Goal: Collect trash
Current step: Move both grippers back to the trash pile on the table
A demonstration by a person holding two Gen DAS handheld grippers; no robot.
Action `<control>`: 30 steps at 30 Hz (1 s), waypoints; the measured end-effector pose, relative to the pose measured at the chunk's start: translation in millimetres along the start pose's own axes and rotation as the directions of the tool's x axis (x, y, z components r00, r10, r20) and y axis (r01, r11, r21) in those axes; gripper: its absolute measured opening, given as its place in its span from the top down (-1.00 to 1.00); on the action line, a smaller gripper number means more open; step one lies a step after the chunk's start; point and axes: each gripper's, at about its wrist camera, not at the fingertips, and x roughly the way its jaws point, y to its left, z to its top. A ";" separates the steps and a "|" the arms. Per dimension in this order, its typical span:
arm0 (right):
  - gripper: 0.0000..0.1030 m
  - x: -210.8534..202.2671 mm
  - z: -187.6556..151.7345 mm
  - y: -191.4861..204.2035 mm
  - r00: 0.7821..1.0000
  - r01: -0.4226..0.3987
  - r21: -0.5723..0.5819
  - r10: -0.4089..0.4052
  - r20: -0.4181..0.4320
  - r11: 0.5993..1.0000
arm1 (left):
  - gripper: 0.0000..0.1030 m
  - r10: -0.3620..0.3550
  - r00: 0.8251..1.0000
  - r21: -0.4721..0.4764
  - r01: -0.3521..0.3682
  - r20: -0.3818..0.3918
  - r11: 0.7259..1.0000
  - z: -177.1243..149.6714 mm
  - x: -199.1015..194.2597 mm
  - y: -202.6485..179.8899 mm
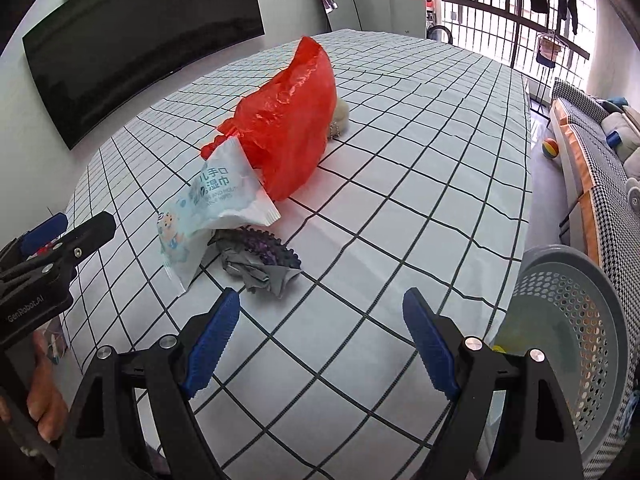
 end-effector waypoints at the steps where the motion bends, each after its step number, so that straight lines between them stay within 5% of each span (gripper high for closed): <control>1: -0.55 0.6 1.8 1.0 1.000 0.001 -0.003 -0.001 0.001 1.000 | -0.87 0.002 1.000 -0.002 -0.002 -0.003 1.000 0.6 2.1 2.9; 24: -0.55 -5.4 -4.8 -53.5 0.999 0.048 0.145 -0.050 0.011 0.988 | -0.87 -0.173 0.981 0.145 0.185 -0.089 0.972 1.9 35.0 -45.7; 30: -0.55 -2.5 -7.2 -53.1 0.999 0.042 0.143 -0.043 0.004 0.989 | -0.87 -0.166 0.979 0.147 0.182 -0.114 0.972 2.5 46.3 -54.3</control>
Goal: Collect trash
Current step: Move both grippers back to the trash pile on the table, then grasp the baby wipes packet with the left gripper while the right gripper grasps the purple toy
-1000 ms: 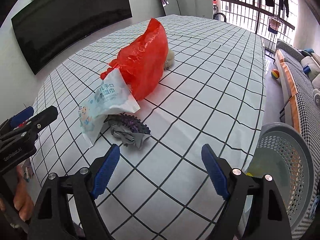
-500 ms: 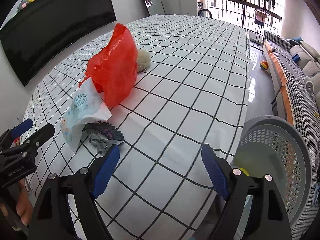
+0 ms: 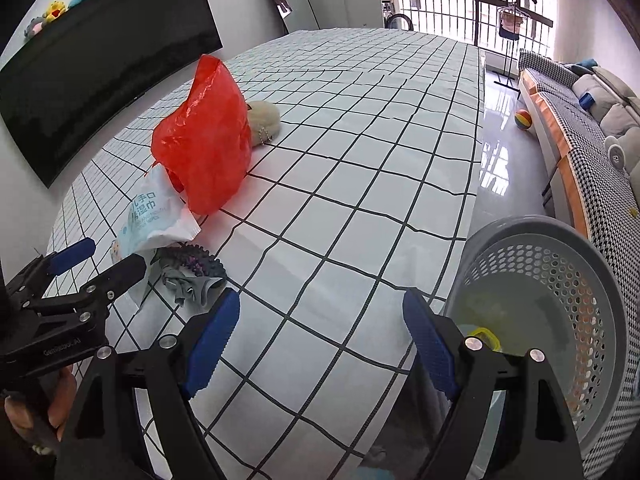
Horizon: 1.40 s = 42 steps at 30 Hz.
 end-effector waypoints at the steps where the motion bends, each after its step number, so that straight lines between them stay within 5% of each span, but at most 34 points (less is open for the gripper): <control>1: -0.55 0.4 -0.2 0.4 1.000 0.000 -0.001 0.000 -0.001 1.000 | -0.87 0.001 1.000 0.003 -0.001 -0.003 1.000 0.8 1.9 -0.7; 7: -0.55 2.2 -0.5 2.4 1.000 -0.004 -0.003 0.004 -0.006 1.000 | -0.81 -0.006 1.000 -0.003 0.006 -0.019 1.000 3.9 11.7 -0.7; 13: -0.55 2.7 -2.1 5.4 1.000 -0.005 -0.012 0.005 -0.008 1.000 | -0.34 -0.019 0.999 -0.020 0.018 -0.028 1.000 3.9 15.0 4.5; 16: -0.55 3.8 -2.8 6.6 1.000 -0.011 -0.012 0.010 -0.012 1.000 | -0.26 -0.030 0.999 -0.038 0.030 -0.020 0.999 2.8 11.6 8.9; 23: -0.55 2.6 -4.7 15.3 1.000 -0.015 -0.036 0.015 -0.011 0.999 | -0.24 -0.003 1.000 -0.094 0.004 0.008 0.996 -1.4 -5.8 22.2; 33: -0.55 12.3 0.2 44.9 0.999 -0.022 -0.115 0.019 -0.027 0.993 | -0.24 0.157 0.984 -0.146 -0.143 0.084 0.979 -7.3 -40.2 51.2; 42: -0.55 30.5 27.7 64.8 1.000 0.005 -0.200 -0.011 -0.028 0.980 | -0.24 0.163 0.983 -0.186 -0.145 0.082 0.972 -11.4 -41.9 66.3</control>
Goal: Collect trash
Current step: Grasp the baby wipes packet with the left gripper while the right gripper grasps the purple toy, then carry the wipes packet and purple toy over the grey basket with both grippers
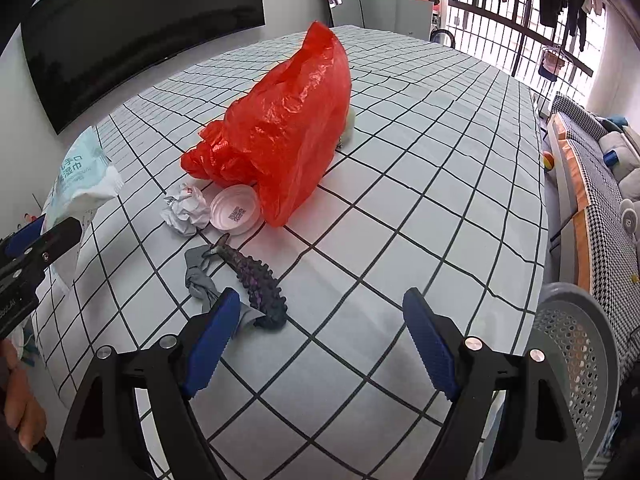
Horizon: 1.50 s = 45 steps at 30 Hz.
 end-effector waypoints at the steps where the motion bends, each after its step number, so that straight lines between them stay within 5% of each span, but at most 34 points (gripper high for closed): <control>1: -0.55 0.4 2.1 0.2 1.000 -0.005 -0.004 0.005 -0.003 1.000 | -0.24 -0.001 1.000 -0.003 0.001 -0.002 1.000 -0.6 0.4 0.5; 33: -0.54 19.5 2.0 14.5 0.998 0.035 -0.055 -0.038 -0.055 0.998 | -0.24 -0.029 0.999 -0.016 0.029 -0.028 0.999 -0.8 9.0 5.9; 41: -0.07 23.5 4.4 28.9 0.998 0.031 -0.103 -0.036 -0.048 0.994 | -0.24 -0.041 0.999 -0.015 0.040 -0.030 0.999 -0.2 9.1 4.8; 45: 0.37 22.0 3.3 36.2 0.999 -0.003 -0.116 -0.003 -0.047 0.993 | -0.24 -0.046 0.999 -0.012 0.045 -0.030 0.999 -0.6 8.6 3.3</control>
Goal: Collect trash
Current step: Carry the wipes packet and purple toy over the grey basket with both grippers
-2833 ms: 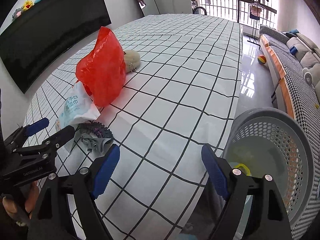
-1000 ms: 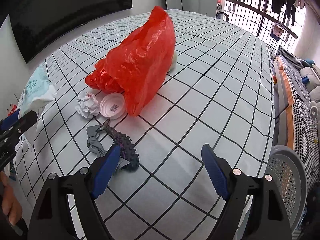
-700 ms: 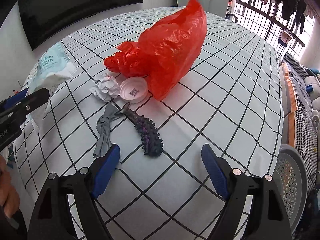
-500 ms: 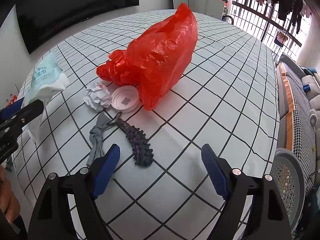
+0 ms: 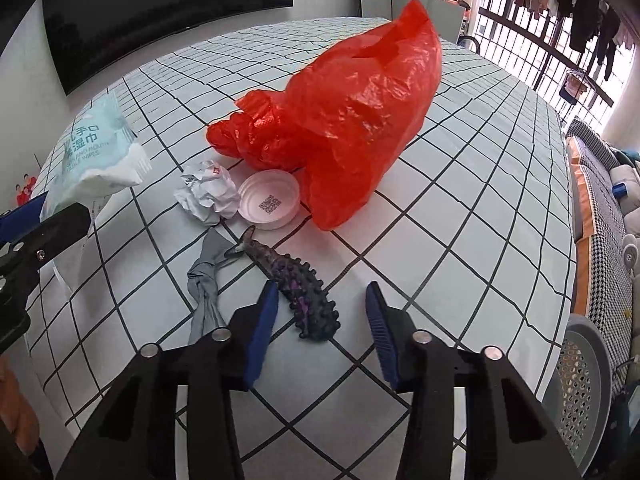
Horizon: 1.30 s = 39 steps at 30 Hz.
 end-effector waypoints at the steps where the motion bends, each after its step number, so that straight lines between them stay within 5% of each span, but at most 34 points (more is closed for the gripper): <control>1: 0.46 -1.1 -0.5 0.1 1.000 -0.006 0.000 0.006 0.001 1.000 | -0.24 -0.001 1.000 0.001 0.001 0.000 1.000 0.0 -0.2 0.3; 12: 0.57 -21.2 -9.8 -13.7 0.999 -0.012 0.055 0.010 0.040 0.998 | -0.24 -0.024 0.999 0.022 0.024 0.024 0.999 1.5 -12.6 -8.8; 23: 0.57 -54.3 -37.4 -49.6 0.996 0.015 0.151 -0.028 0.086 0.988 | -0.24 -0.138 0.990 0.074 0.136 0.020 0.988 -0.6 -26.6 -42.4; 39: 0.57 -100.0 -97.6 -126.5 0.988 0.095 0.317 -0.129 0.087 0.943 | -0.24 -0.300 0.953 0.229 0.301 -0.039 0.926 -10.5 -33.1 -149.4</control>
